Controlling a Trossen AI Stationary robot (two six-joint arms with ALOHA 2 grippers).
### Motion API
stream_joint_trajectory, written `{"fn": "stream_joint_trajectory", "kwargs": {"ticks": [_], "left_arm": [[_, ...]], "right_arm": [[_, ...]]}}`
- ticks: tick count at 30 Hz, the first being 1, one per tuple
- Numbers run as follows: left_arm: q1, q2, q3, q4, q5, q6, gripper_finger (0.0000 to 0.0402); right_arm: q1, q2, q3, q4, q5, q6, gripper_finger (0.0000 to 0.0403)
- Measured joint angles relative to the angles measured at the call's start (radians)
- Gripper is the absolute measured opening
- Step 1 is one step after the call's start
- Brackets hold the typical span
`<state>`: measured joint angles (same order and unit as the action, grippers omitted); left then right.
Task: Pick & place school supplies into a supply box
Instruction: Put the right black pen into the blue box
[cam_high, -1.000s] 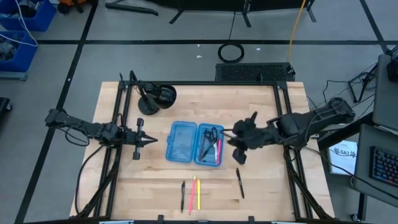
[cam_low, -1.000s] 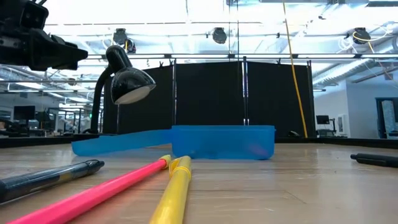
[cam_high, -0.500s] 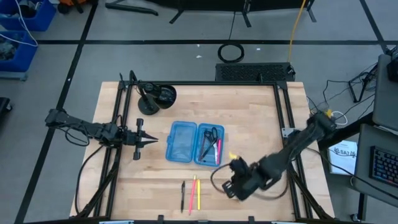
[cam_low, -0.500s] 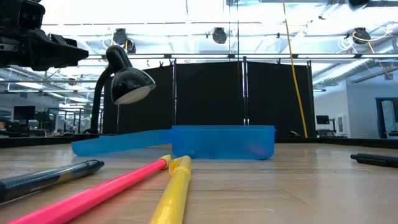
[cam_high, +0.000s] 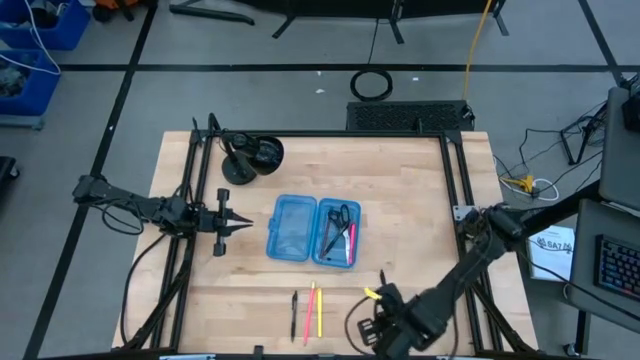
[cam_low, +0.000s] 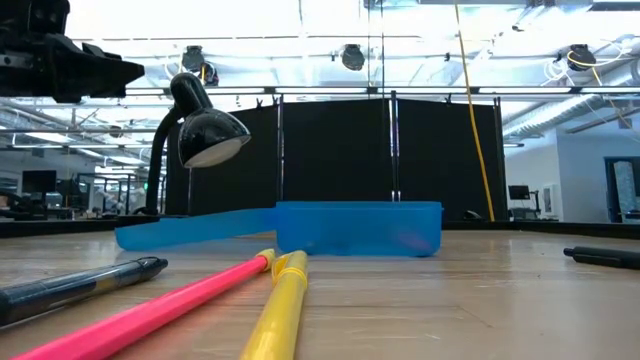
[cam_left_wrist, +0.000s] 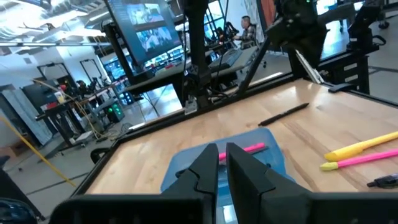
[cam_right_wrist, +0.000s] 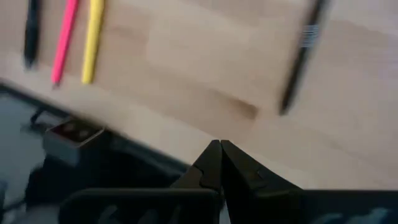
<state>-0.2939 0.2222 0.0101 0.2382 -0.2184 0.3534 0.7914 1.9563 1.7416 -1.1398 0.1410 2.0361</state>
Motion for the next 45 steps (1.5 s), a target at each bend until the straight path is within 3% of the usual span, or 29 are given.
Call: {"fn": "stream_joint_trajectory", "kwargs": {"ticks": [7, 14, 17, 24, 29, 39, 45], "left_arm": [[0.0, 0.0, 0.0, -0.001, 0.0, 0.0, 0.0037], [0.0, 0.0, 0.0, -0.002, 0.001, -0.011, 0.0037], [0.0, 0.0, 0.0, -0.002, 0.001, -0.015, 0.0037], [0.0, 0.0, 0.0, -0.004, 0.001, -0.022, 0.0037], [0.0, 0.0, 0.0, -0.01, 0.001, -0.022, 0.0037], [0.0, 0.0, 0.0, -0.009, 0.001, -0.021, 0.0037], [0.0, 0.0, 0.0, -0.01, 0.001, -0.021, 0.0037]], "right_arm": [[0.017, 0.046, 0.005, -0.202, -0.028, 0.066, 0.0], [-0.037, 0.055, 0.005, -0.157, 0.014, -0.055, 0.0013], [-0.058, 0.055, 0.005, -0.143, 0.01, -0.095, 0.0046], [-0.11, 0.055, -0.058, -0.128, -0.107, -0.132, 0.0153], [-0.13, 0.055, -0.131, -0.078, -0.117, -0.134, 0.0191], [-0.14, 0.05, -0.342, 0.184, -0.121, -0.14, 0.0167], [-0.142, 0.046, -0.445, 0.286, -0.182, -0.164, 0.0143]]}}
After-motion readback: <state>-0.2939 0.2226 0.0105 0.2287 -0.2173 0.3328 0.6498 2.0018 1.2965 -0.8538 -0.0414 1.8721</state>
